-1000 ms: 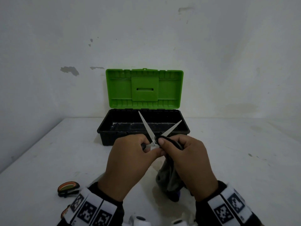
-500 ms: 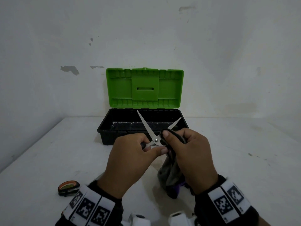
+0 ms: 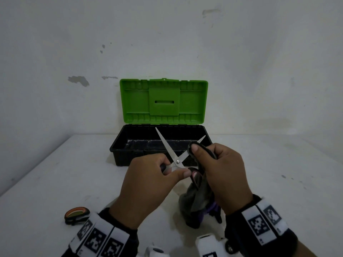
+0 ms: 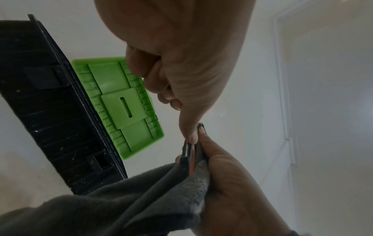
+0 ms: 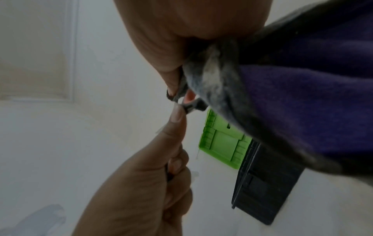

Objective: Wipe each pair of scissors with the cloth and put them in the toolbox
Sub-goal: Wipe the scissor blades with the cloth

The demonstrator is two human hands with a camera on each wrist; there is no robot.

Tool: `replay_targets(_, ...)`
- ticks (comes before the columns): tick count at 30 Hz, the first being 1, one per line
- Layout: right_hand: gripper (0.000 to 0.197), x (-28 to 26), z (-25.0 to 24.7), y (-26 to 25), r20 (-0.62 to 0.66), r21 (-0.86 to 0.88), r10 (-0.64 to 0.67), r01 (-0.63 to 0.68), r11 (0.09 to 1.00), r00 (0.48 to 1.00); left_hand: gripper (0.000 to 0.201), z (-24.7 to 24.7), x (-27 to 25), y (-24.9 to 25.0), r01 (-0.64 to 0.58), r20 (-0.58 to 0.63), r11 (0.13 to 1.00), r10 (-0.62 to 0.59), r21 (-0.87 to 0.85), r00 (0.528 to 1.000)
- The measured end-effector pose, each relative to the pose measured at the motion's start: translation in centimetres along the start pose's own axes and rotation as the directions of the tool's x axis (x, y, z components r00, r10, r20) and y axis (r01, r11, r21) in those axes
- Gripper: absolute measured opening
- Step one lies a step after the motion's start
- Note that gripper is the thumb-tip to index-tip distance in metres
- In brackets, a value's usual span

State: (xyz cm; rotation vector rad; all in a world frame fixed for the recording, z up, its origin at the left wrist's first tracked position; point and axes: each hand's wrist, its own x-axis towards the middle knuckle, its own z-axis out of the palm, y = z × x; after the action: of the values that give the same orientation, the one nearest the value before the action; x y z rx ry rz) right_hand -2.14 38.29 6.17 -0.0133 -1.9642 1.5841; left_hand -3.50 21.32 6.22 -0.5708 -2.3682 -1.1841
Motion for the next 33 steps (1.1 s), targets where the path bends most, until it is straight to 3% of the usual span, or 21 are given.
replay_targets(4,0.037,-0.6,0.1,-0.5,0.049,-0.019,-0.019,0.020,1.000,0.999,0.052,-0.2,0.0,-0.1,-0.018,-0.002,1.000,0.018,-0.007,1.000)
replay_targets(8,0.042,0.4,-0.5,-0.3,-0.046,-0.053,-0.036,0.034,0.998,0.998,0.052,-0.1,0.0,-0.1,-0.024,0.000,1.000,0.024,0.000,1.000)
replay_targets(12,0.041,-0.3,0.1,-0.5,0.025,-0.026,-0.008,0.009,1.000,1.000,0.051,-0.2,-0.1,-0.2,-0.030,-0.013,1.000,0.030,-0.006,0.999)
replay_targets(17,0.048,0.8,-0.5,-0.5,-0.064,-0.027,-0.022,0.020,0.999,0.998,0.053,-0.1,-0.2,-0.1,-0.025,-0.018,1.000,0.025,-0.009,1.000)
replay_targets(21,0.045,0.5,-0.5,-0.7,-0.030,-0.068,-0.032,0.030,0.997,0.999,0.052,-0.1,-0.2,-0.1,-0.037,-0.024,0.999,0.037,-0.001,0.999)
replay_targets(25,0.048,1.1,-0.9,-0.6,-0.081,-0.063,-0.040,0.035,0.997,0.996,0.050,0.0,-0.3,0.0,-0.041,-0.017,0.999,0.041,-0.003,0.999)
replay_targets(29,0.046,0.5,-0.7,-0.9,-0.030,-0.076,-0.036,0.033,0.997,0.999,0.049,-0.1,-0.3,-0.1,-0.054,-0.022,0.998,0.054,-0.020,0.998)
replay_targets(33,0.050,1.7,-1.4,-1.0,-0.074,-0.064,-0.014,0.009,0.998,0.997,0.051,-0.1,-0.4,0.1,-0.043,-0.021,0.999,0.043,0.009,0.999)
